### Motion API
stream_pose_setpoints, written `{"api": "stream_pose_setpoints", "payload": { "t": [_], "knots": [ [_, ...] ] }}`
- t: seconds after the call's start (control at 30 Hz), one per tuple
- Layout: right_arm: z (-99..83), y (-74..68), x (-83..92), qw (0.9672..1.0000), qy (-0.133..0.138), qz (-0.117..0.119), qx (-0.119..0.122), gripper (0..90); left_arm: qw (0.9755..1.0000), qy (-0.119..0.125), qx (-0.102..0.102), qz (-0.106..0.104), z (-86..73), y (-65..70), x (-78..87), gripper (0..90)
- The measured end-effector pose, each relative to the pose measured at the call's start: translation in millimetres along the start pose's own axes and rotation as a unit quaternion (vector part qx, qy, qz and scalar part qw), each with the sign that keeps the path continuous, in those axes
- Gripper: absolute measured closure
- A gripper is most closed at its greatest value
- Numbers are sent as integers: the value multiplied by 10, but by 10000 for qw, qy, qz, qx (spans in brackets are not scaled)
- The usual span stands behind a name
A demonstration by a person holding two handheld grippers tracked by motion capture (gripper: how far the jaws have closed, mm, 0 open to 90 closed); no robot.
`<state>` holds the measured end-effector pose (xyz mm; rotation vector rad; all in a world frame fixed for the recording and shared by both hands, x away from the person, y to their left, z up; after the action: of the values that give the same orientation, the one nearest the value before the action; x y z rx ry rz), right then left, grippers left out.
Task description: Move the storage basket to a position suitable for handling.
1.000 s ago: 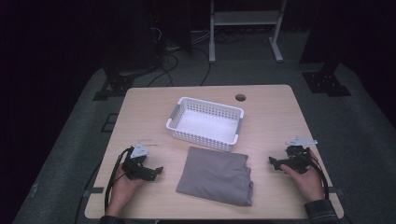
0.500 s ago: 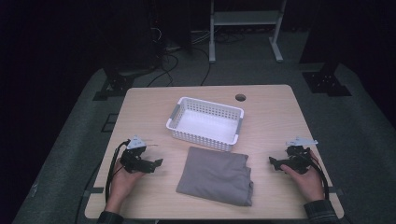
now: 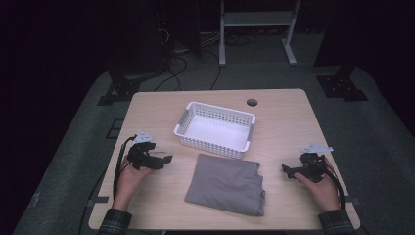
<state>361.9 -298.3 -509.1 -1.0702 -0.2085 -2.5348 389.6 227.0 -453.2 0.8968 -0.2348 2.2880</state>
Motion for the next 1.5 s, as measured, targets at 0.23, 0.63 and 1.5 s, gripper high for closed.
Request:
{"api": "stream_pose_setpoints", "payload": {
  "t": [0.23, 0.63, 1.5],
  "knots": [
    [-1, -2, 1, 10000, -7, 0, -12, 0, 10000, 20, 65, -11, 155, -60, -21, 120],
    [-1, -1, 1, 10000, -6, -2, -13, 0, 9999, 41, 118, -46, 451, -139, -92, 254],
    [-1, 0, 0, 10000, -4, -1, -12, 0, 9998, -126, 125, 74, 886, -232, -399, 559]
  ]
}}
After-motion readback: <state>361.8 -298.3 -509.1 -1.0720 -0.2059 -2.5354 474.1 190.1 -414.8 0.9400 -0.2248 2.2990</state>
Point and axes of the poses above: each handheld gripper's, and its own axes: x roughly backward along the jaws, z roughly out of its top, y roughly to its right, the point moved 3 cm from there along -x, roughly forward along the jaws, and after that the axes turned 1 degree about -y, right-handed, at the moved point
